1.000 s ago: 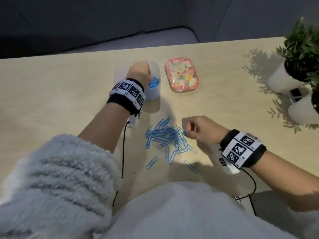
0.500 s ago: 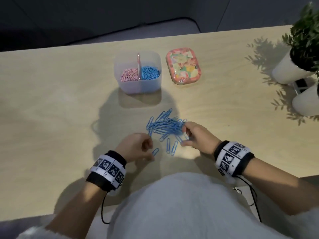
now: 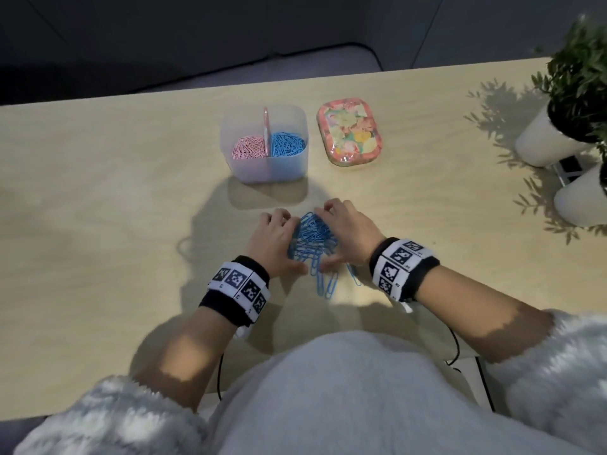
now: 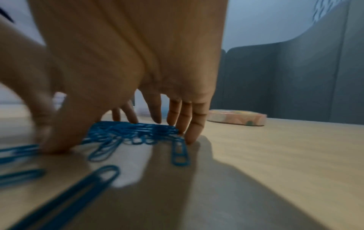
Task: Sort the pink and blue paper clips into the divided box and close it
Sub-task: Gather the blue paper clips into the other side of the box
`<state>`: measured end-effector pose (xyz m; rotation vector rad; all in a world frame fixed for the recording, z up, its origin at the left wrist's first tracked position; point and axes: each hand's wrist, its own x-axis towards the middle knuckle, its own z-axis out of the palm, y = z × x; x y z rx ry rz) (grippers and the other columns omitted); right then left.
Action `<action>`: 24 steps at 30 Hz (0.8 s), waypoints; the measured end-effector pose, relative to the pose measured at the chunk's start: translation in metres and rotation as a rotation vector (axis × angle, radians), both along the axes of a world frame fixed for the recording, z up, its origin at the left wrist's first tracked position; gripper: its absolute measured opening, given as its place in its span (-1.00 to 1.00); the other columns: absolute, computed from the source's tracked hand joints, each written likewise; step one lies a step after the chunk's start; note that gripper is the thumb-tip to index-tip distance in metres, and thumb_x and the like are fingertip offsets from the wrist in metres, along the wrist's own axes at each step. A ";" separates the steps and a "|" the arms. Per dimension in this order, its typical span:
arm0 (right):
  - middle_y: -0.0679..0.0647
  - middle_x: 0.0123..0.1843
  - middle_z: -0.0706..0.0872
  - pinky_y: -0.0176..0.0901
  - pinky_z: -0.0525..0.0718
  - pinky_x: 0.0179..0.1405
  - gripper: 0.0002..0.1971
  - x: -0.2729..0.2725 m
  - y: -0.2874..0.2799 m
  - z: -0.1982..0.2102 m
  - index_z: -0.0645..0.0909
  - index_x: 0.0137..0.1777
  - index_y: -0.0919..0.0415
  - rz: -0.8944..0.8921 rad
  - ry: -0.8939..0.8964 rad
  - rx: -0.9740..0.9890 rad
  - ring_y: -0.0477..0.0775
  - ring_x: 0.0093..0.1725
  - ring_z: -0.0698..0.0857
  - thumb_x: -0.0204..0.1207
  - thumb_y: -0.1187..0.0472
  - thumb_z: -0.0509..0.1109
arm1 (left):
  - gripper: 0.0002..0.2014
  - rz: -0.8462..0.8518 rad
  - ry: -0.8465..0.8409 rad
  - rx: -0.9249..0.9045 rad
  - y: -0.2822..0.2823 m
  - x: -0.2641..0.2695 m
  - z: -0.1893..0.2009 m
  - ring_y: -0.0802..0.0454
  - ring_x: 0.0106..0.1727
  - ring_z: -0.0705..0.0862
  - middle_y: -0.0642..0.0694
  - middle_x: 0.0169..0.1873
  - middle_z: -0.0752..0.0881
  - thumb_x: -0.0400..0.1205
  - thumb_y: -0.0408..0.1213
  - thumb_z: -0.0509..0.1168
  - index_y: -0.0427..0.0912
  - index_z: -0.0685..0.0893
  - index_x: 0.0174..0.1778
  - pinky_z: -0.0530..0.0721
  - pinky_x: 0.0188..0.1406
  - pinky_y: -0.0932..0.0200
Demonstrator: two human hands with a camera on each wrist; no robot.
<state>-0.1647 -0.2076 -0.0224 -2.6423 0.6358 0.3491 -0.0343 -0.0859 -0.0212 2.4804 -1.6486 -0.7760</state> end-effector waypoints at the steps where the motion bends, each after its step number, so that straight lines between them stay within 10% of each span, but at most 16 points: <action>1: 0.17 0.34 0.40 0.08 0.60 0.19 -0.10 0.006 0.004 -0.001 0.35 0.44 0.18 0.007 0.002 -0.003 0.18 0.30 0.40 0.13 -0.14 0.60 | -0.29 0.018 0.040 -0.023 -0.004 0.001 0.001 -0.27 0.22 0.49 -0.24 0.23 0.49 0.30 -0.08 0.54 -0.24 0.49 0.34 0.45 0.26 -0.03; 6: 0.28 0.21 0.50 0.08 0.51 0.16 -0.68 0.023 0.010 -0.003 0.54 0.26 0.34 -0.021 -0.075 0.042 0.29 0.21 0.47 0.50 0.35 0.27 | -0.59 0.050 0.115 -0.088 -0.015 0.003 0.005 -0.31 0.08 0.62 -0.34 0.07 0.61 0.45 -0.33 0.41 -0.31 0.59 0.23 0.50 0.05 -0.09; 14: 0.31 0.10 0.68 -0.02 0.50 0.05 -0.78 0.023 -0.020 0.012 0.64 0.09 0.34 -0.091 -0.115 0.066 0.29 0.11 0.62 0.47 0.32 0.34 | -0.71 0.114 0.094 -0.095 -0.010 0.011 0.002 -0.26 0.11 0.61 -0.28 0.03 0.69 0.47 -0.36 0.36 -0.24 0.66 0.13 0.51 0.06 -0.02; 24: 0.14 -0.35 0.69 -0.37 0.63 -0.59 -0.83 0.110 -0.075 0.090 0.66 -0.07 0.41 -0.343 -0.357 0.317 -0.21 -0.63 0.61 0.39 0.33 0.51 | -0.77 0.230 0.219 -0.175 -0.003 0.021 0.012 -0.16 -0.04 0.69 -0.18 -0.07 0.78 0.42 -0.36 0.43 -0.22 0.72 0.00 0.58 -0.03 0.13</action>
